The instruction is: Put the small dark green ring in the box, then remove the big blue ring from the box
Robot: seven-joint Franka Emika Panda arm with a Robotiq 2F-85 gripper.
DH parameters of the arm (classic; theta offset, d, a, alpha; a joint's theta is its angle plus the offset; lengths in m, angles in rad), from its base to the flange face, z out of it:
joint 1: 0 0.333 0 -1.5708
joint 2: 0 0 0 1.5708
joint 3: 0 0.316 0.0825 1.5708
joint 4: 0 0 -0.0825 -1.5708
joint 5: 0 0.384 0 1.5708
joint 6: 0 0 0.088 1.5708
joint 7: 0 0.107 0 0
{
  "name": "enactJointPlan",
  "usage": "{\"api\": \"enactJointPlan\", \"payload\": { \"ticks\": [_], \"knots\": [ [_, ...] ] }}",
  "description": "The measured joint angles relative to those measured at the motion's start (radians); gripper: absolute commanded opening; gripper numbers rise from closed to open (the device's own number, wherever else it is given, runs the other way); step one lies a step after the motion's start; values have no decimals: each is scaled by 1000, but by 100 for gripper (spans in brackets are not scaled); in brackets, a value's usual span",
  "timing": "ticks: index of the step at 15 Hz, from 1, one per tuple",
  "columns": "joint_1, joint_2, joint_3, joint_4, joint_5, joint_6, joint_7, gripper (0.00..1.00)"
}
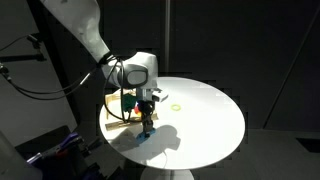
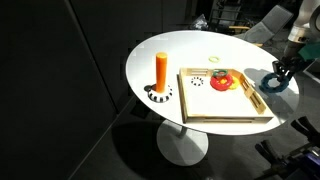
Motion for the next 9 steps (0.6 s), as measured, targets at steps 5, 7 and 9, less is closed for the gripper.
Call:
{"api": "enactJointPlan", "payload": {
  "ticks": [5, 7, 9],
  "knots": [
    [-22, -3, 8, -26, 160, 21, -96, 86],
    [-29, -3, 15, -30, 212, 17, -143, 100],
    [-37, -5, 27, -29, 252, -5, -196, 100]
  ]
}}
